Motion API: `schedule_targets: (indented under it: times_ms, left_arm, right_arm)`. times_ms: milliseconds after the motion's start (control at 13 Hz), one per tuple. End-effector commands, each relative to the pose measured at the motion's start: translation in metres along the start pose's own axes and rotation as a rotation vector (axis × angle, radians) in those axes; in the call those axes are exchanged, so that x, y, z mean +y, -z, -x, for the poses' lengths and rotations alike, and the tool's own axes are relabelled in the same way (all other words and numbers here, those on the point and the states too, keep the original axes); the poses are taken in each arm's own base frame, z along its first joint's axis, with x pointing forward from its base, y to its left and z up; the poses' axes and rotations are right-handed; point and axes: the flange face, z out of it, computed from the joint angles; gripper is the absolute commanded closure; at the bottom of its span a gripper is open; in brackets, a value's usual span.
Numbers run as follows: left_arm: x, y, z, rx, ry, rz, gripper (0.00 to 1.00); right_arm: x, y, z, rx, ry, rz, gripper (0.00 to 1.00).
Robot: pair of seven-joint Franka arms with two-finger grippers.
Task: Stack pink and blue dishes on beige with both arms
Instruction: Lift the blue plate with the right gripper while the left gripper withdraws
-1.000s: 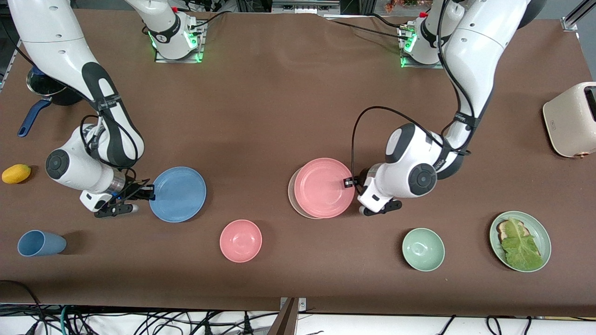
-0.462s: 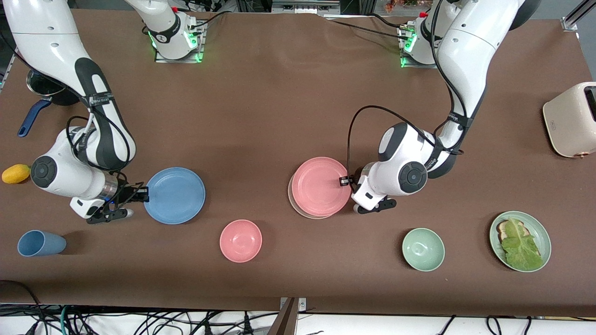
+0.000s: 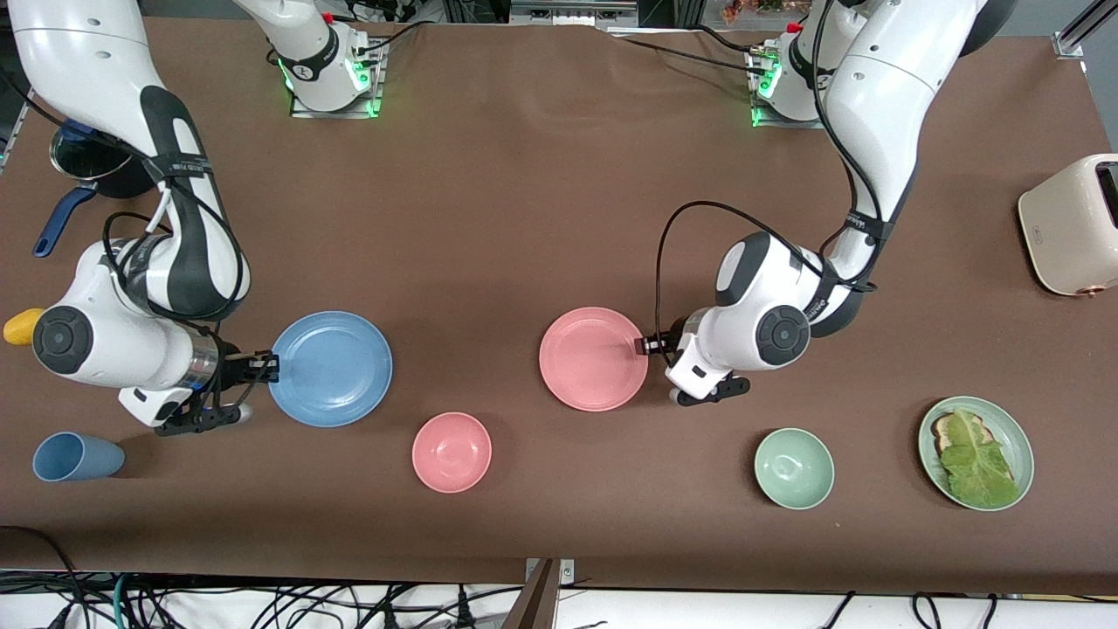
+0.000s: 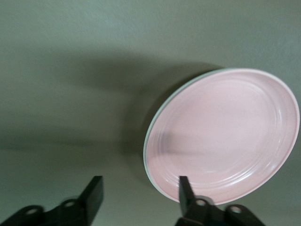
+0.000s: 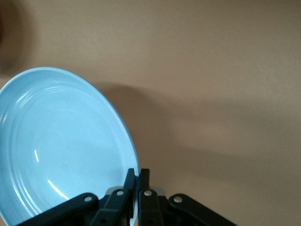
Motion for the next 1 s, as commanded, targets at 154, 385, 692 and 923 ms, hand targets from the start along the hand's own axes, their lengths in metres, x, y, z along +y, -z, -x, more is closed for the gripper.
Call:
schedule_targets:
  times_ms: [154,385,692,923]
  left_arm:
    - [-0.044,0.052,-0.021,0.029,-0.005,-0.027,0.0]
    - [-0.096,0.089,-0.033,-0.018,-0.027,-0.042,0.0]
    - [-0.176,0.119,-0.051,-0.059,-0.047,-0.09,0.0]
    - [-0.204,0.136,-0.049,-0.071,-0.056,-0.178,0.0]
  right_arm:
    - [-0.073,0.041,-0.009,-0.036,-0.057,0.01,1.0]
    - [-0.169,0.042,-0.004,-0.034,-0.171,0.024,1.0]
    - [-0.285,0.026,0.01,0.014,-0.354,0.025,1.0]
    - [-0.359,-0.014,0.025,0.043,-0.502,0.021,1.0]
